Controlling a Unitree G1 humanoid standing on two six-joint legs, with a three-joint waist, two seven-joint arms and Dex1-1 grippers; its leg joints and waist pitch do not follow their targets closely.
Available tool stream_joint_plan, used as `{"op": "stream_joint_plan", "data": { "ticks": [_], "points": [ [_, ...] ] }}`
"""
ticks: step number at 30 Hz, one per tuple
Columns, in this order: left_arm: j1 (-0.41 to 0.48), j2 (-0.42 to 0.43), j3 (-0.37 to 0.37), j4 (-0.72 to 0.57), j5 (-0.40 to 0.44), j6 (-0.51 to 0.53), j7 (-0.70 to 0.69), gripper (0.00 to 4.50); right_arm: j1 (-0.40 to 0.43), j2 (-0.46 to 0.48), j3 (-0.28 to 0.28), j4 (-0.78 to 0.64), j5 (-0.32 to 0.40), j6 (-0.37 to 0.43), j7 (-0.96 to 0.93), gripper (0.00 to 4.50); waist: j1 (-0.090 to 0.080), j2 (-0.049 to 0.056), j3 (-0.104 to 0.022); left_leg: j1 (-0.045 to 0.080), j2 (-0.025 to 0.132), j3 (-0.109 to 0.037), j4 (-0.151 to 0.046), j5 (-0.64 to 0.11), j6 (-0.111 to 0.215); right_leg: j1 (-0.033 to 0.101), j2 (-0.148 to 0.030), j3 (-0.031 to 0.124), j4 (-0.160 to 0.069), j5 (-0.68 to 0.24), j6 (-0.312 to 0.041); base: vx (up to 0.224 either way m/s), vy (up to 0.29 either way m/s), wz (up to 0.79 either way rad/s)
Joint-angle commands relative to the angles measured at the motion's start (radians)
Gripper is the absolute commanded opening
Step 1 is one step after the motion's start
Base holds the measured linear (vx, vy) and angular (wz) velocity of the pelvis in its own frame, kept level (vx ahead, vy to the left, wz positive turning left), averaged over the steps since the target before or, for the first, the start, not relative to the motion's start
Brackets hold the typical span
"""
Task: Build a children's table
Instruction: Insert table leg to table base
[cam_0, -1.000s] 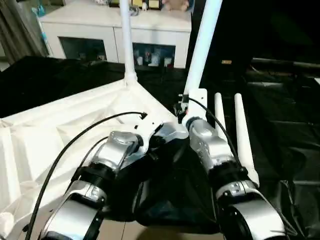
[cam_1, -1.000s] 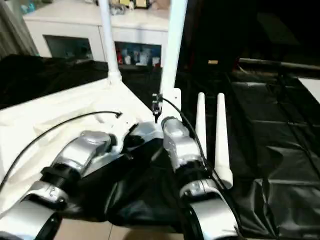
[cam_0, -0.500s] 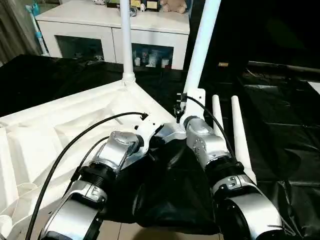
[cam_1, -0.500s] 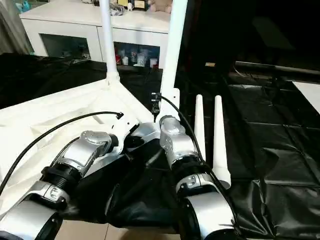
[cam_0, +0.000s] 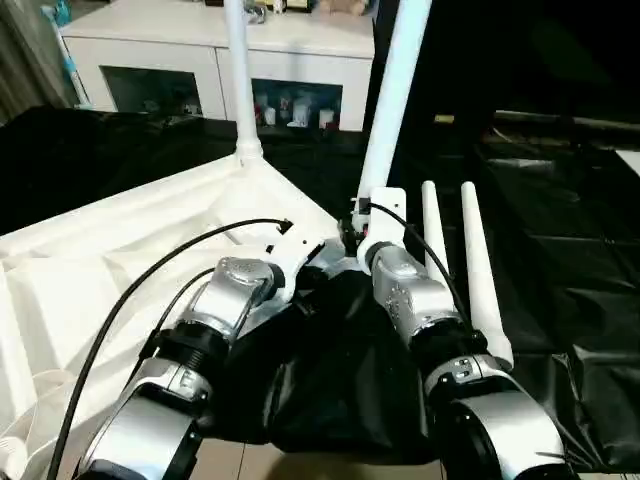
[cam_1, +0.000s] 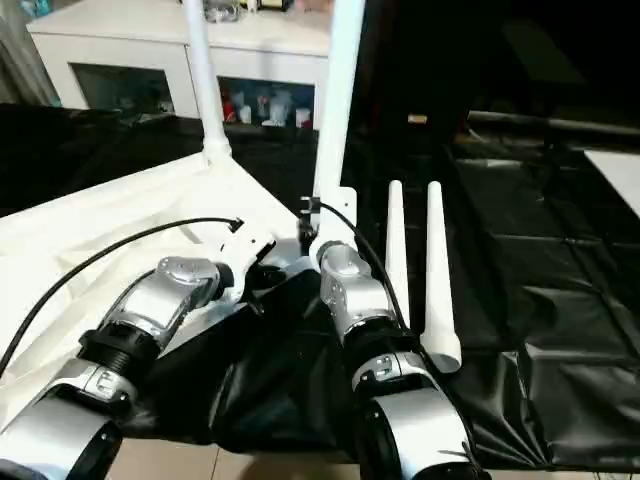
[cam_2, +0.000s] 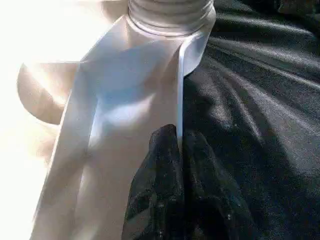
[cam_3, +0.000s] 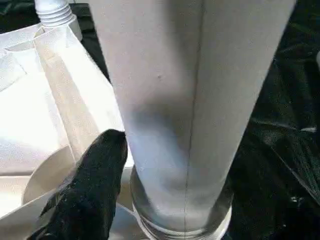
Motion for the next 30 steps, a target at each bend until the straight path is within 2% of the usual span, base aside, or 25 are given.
{"op": "stream_joint_plan", "data": {
  "ticks": [1, 3, 4, 6, 7, 9, 10, 11, 12, 13, 15, 16, 17, 18, 19, 20, 21, 22, 24, 25, 27, 28, 30],
  "points": [
    [0.013, -0.010, -0.020, 0.017, 0.009, 0.001, 0.006, 0.00, 0.047, 0.038, 0.043, 0.050, 0.006, 0.045, 0.062, 3.57, -0.001, 0.010, -0.023, -0.010, 0.034, -0.008, -0.082, -0.313, 0.012, 0.010, -0.077, 0.048, -0.096, -0.471, -0.073, 0.000, 0.000, 0.00],
    [0.018, -0.001, -0.023, 0.006, 0.011, -0.003, -0.008, 0.00, 0.064, 0.026, 0.069, -0.011, 0.001, 0.024, 0.123, 3.78, 0.001, 0.010, -0.024, -0.015, 0.035, -0.006, -0.081, -0.280, 0.013, 0.016, -0.075, 0.048, -0.091, -0.407, -0.088, 0.000, 0.000, 0.00],
    [0.020, 0.003, -0.024, 0.002, 0.012, -0.004, -0.013, 0.00, 0.075, 0.016, 0.086, -0.049, -0.004, 0.028, 0.152, 3.78, 0.002, 0.009, -0.025, -0.021, 0.036, -0.003, -0.080, -0.236, 0.019, 0.023, -0.072, 0.046, -0.082, -0.324, -0.112, 0.000, 0.000, 0.00],
    [0.025, 0.018, -0.035, -0.008, 0.017, -0.019, -0.036, 0.00, 0.096, -0.010, 0.119, -0.115, -0.017, 0.034, 0.191, 3.89, 0.003, 0.011, -0.022, -0.017, 0.036, 0.000, -0.081, -0.254, 0.021, 0.021, -0.072, 0.048, -0.085, -0.342, -0.123, 0.000, 0.000, 0.00],
    [0.029, 0.024, -0.039, -0.018, 0.016, -0.018, -0.047, 0.00, 0.105, -0.027, 0.129, -0.145, -0.026, 0.044, 0.200, 4.01, 0.000, 0.008, -0.024, -0.019, 0.035, 0.000, -0.079, -0.263, 0.019, 0.022, -0.073, 0.048, -0.084, -0.361, -0.124, 0.000, 0.000, 0.00],
    [0.041, 0.043, -0.056, -0.041, 0.019, -0.045, -0.084, 0.00, 0.120, -0.059, 0.141, -0.195, -0.039, 0.060, 0.213, 4.18, 0.003, 0.006, -0.026, -0.021, 0.035, 0.001, -0.077, -0.237, 0.022, 0.026, -0.074, 0.048, -0.082, -0.337, -0.125, 0.000, 0.000, 0.00],
    [0.047, 0.051, -0.060, -0.055, 0.018, -0.040, -0.097, 0.00, 0.127, -0.073, 0.141, -0.217, -0.040, 0.070, 0.220, 4.18, 0.005, 0.009, -0.029, -0.019, 0.036, 0.006, -0.070, -0.183, 0.032, 0.025, -0.073, 0.050, -0.075, -0.263, -0.145, 0.000, 0.000, 0.00],
    [0.054, 0.065, -0.067, -0.071, 0.021, -0.047, -0.112, 0.00, 0.132, -0.091, 0.144, -0.241, -0.041, 0.083, 0.233, 4.18, 0.006, 0.013, -0.027, -0.022, 0.035, 0.007, -0.070, -0.165, 0.034, 0.027, -0.072, 0.050, -0.072, -0.239, -0.153, 0.000, 0.000, 0.00],
    [0.064, 0.084, -0.078, -0.096, 0.023, -0.068, -0.139, 0.00, 0.141, -0.113, 0.148, -0.271, -0.041, 0.094, 0.260, 4.18, 0.005, 0.012, -0.030, -0.027, 0.035, 0.008, -0.067, -0.132, 0.038, 0.034, -0.072, 0.049, -0.066, -0.184, -0.171, 0.000, 0.000, 0.00],
    [0.086, 0.117, -0.091, -0.143, 0.020, -0.086, -0.187, 0.00, 0.158, -0.154, 0.163, -0.324, -0.032, 0.108, 0.338, 4.18, 0.008, 0.013, -0.033, -0.026, 0.035, 0.009, -0.064, -0.110, 0.043, 0.037, -0.073, 0.047, -0.063, -0.150, -0.174, 0.000, 0.000, 0.00],
    [0.108, 0.150, -0.097, -0.189, 0.010, -0.092, -0.234, 0.00, 0.186, -0.196, 0.188, -0.384, -0.014, 0.090, 0.451, 4.18, 0.009, 0.019, -0.041, -0.029, 0.036, 0.011, -0.051, -0.001, 0.071, 0.046, -0.067, 0.042, -0.038, 0.065, -0.217, 0.025, -0.002, 0.01],
    [0.114, 0.160, -0.098, -0.202, 0.007, -0.093, -0.249, 0.00, 0.195, -0.207, 0.197, -0.401, -0.008, 0.081, 0.485, 4.18, 0.009, 0.021, -0.043, -0.030, 0.035, 0.015, -0.046, 0.042, 0.090, 0.044, -0.064, 0.042, -0.029, 0.164, -0.240, 0.000, 0.000, 0.00],
    [0.126, 0.180, -0.102, -0.224, 0.003, -0.100, -0.275, 0.00, 0.215, -0.231, 0.212, -0.433, 0.005, 0.068, 0.547, 4.18, 0.009, 0.025, -0.044, -0.032, 0.034, 0.014, -0.045, 0.050, 0.095, 0.047, -0.063, 0.040, -0.025, 0.198, -0.252, 0.000, 0.000, 0.00],
    [0.138, 0.196, -0.104, -0.240, -0.005, -0.133, -0.304, 0.00, 0.229, -0.247, 0.217, -0.452, 0.022, 0.064, 0.590, 4.18, 0.006, 0.021, -0.047, -0.033, 0.032, 0.016, -0.039, 0.076, 0.112, 0.051, -0.060, 0.039, -0.017, 0.272, -0.264, 0.000, 0.000, 0.00],
    [0.165, 0.227, -0.100, -0.283, -0.030, -0.159, -0.355, 0.00, 0.263, -0.290, 0.231, -0.497, 0.053, 0.064, 0.680, 4.18, 0.008, 0.020, -0.047, -0.034, 0.031, 0.015, -0.038, 0.089, 0.122, 0.054, -0.061, 0.039, -0.015, 0.302, -0.270, 0.000, 0.000, 0.00],
    [0.186, 0.252, -0.092, -0.317, -0.049, -0.168, -0.387, 0.00, 0.290, -0.332, 0.248, -0.529, 0.061, 0.051, 0.743, 4.18, 0.009, 0.020, -0.050, -0.034, 0.032, 0.015, -0.032, 0.118, 0.142, 0.058, -0.060, 0.039, -0.006, 0.373, -0.278, 0.000, 0.000, 0.00],
    [0.192, 0.263, -0.091, -0.327, -0.052, -0.183, -0.397, 0.00, 0.303, -0.354, 0.264, -0.545, 0.056, 0.033, 0.770, 4.18, 0.009, 0.019, -0.050, -0.032, 0.031, 0.018, -0.028, 0.132, 0.160, 0.055, -0.057, 0.039, -0.003, 0.412, -0.284, 0.000, 0.000, 0.00],
    [0.198, 0.273, -0.088, -0.334, -0.053, -0.194, -0.402, 0.00, 0.315, -0.374, 0.276, -0.561, 0.055, 0.023, 0.796, 4.18, 0.009, 0.020, -0.048, -0.031, 0.032, 0.019, -0.028, 0.116, 0.172, 0.052, -0.059, 0.038, -0.004, 0.398, -0.292, 0.000, 0.000, 0.00],
    [0.209, 0.291, -0.080, -0.350, -0.063, -0.212, -0.415, 0.00, 0.336, -0.401, 0.283, -0.591, 0.063, 0.017, 0.833, 4.18, 0.008, 0.019, -0.048, -0.029, 0.033, 0.020, -0.028, 0.097, 0.174, 0.052, -0.060, 0.038, -0.006, 0.363, -0.299, 0.000, 0.000, 0.00],
    [0.215, 0.299, -0.070, -0.362, -0.075, -0.213, -0.422, 0.00, 0.348, -0.414, 0.280, -0.611, 0.076, 0.018, 0.858, 4.18, 0.009, 0.019, -0.044, -0.030, 0.037, 0.020, -0.030, 0.066, 0.173, 0.051, -0.063, 0.039, -0.010, 0.311, -0.300, 0.000, 0.000, 0.00],
    [0.227, 0.309, -0.050, -0.385, -0.095, -0.218, -0.438, 0.00, 0.366, -0.433, 0.276, -0.642, 0.088, 0.020, 0.898, 4.18, 0.010, 0.018, -0.040, -0.027, 0.041, 0.021, -0.035, -0.001, 0.153, 0.049, -0.067, 0.041, -0.020, 0.180, -0.294, 0.000, 0.000, 0.00],
    [0.231, 0.311, -0.043, -0.392, -0.104, -0.220, -0.443, 0.00, 0.370, -0.440, 0.277, -0.649, 0.088, 0.017, 0.912, 4.18, 0.010, 0.015, -0.037, -0.026, 0.041, 0.022, -0.036, -0.019, 0.143, 0.047, -0.067, 0.043, -0.023, 0.135, -0.290, 0.000, 0.000, 0.00],
    [0.236, 0.315, -0.034, -0.402, -0.114, -0.225, -0.447, 0.00, 0.374, -0.448, 0.279, -0.648, 0.080, 0.008, 0.917, 4.18, 0.010, 0.016, -0.034, -0.026, 0.042, 0.023, -0.037, -0.047, 0.124, 0.044, -0.067, 0.044, -0.026, 0.072, -0.282, 0.000, 0.000, 0.00]
  ]
}}
